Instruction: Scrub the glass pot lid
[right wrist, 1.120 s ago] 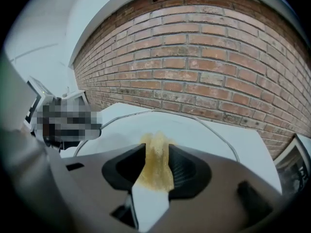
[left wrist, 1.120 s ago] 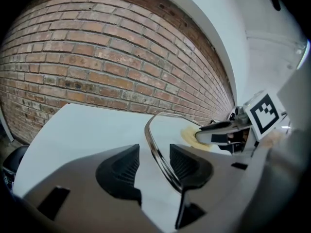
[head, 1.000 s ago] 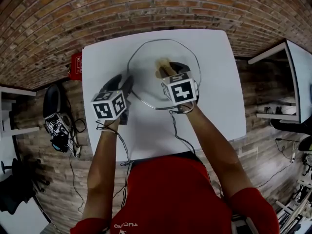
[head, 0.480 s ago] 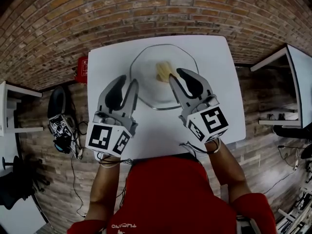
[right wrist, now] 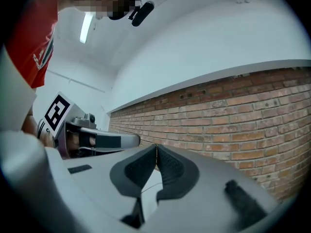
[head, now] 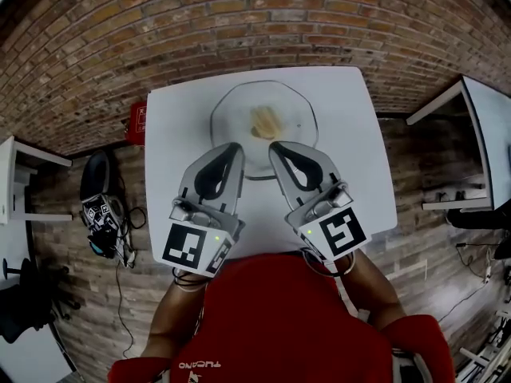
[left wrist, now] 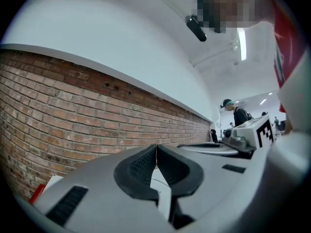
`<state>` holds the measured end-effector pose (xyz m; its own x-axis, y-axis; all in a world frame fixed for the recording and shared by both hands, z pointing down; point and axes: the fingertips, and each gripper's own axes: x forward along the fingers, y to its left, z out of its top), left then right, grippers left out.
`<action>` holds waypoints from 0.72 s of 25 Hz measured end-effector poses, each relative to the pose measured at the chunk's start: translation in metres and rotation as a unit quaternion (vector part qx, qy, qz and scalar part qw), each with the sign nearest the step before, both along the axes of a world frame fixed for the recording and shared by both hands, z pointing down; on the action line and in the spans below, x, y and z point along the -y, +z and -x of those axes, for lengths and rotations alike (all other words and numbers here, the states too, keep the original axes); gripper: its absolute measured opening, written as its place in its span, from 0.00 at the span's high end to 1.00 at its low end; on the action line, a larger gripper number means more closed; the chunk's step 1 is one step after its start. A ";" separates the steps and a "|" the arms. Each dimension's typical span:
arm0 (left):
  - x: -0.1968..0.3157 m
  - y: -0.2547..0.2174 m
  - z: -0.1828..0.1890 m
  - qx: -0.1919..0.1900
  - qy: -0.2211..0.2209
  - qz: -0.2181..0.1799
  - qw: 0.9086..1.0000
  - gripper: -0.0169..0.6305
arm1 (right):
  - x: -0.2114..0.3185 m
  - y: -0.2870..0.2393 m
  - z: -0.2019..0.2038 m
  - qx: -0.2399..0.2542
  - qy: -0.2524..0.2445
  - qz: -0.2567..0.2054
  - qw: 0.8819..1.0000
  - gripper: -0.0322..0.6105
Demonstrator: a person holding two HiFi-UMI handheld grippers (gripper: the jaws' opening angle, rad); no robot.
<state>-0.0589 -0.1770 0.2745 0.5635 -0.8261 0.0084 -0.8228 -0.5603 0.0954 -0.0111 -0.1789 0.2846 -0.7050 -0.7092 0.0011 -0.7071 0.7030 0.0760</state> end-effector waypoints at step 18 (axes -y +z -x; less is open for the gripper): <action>-0.013 0.010 0.005 0.001 0.000 0.014 1.000 0.95 | -0.016 0.002 0.014 0.003 -0.013 0.019 1.000 0.90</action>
